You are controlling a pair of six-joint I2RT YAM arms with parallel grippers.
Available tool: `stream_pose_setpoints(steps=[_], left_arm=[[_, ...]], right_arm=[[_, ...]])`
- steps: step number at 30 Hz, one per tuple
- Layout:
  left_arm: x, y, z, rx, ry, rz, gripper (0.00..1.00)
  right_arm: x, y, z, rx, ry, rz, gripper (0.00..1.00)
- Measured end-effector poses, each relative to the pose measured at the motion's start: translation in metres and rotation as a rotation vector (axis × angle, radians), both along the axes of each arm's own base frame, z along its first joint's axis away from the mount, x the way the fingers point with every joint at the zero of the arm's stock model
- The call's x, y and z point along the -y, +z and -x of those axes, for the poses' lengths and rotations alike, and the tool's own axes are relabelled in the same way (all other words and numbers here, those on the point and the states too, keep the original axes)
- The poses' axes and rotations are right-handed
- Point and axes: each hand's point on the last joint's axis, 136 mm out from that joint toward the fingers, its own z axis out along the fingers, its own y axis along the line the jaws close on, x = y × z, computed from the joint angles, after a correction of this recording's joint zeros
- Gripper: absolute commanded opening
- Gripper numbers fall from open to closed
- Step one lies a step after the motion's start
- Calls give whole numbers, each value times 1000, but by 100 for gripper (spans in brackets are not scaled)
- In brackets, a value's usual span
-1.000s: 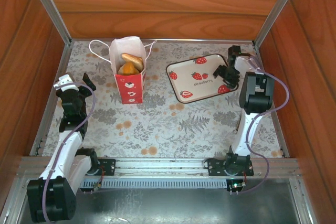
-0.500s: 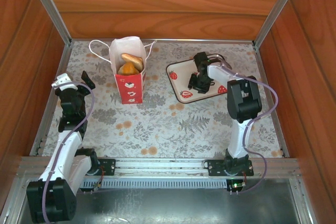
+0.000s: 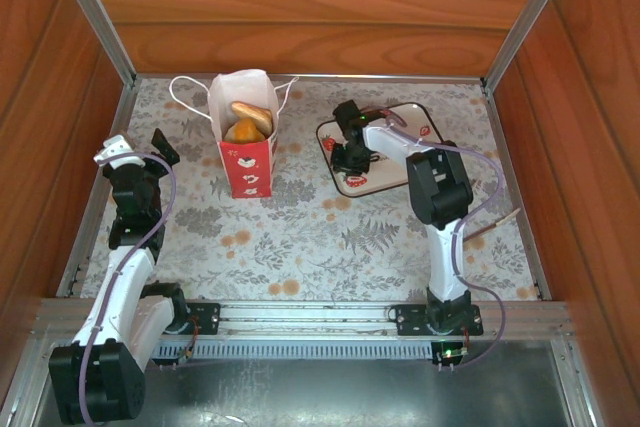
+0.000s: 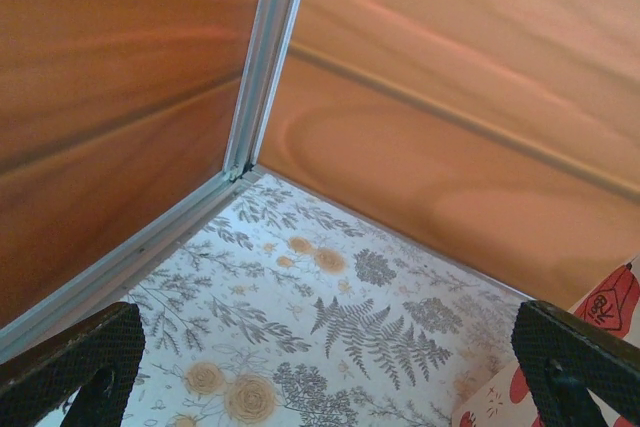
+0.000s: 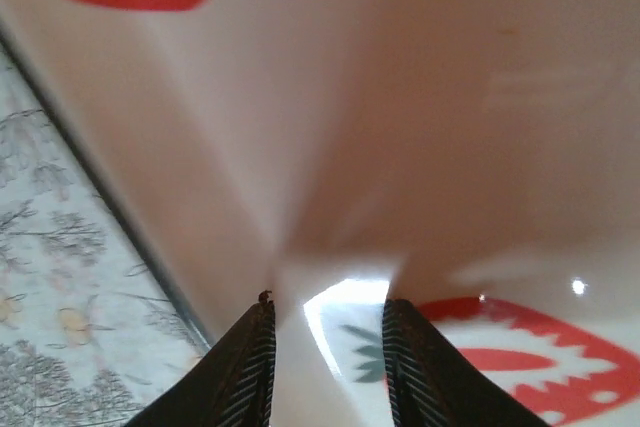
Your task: Take the fake bread out of the paper bag
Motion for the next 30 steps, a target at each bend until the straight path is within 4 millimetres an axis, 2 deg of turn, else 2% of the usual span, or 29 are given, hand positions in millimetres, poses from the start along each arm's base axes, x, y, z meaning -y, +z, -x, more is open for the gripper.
stream_pose_setpoints(steps=[5, 20, 21, 23, 26, 30], left_arm=[[0, 0, 0, -4, 0, 1, 100], [-2, 5, 3, 13, 15, 4, 100], [-2, 5, 3, 12, 15, 4, 100], [-2, 5, 3, 11, 15, 4, 100], [-2, 4, 3, 9, 15, 5, 100], [-2, 5, 4, 11, 15, 5, 100]], right_arm=[[-25, 1, -3, 13, 48, -25, 35], [-71, 1, 8, 15, 154, -77, 35], [-72, 1, 9, 14, 158, -77, 38], [-73, 2, 10, 13, 165, -76, 54], [-72, 6, 9, 23, 163, -63, 67], [-61, 21, 8, 54, 152, -17, 79]])
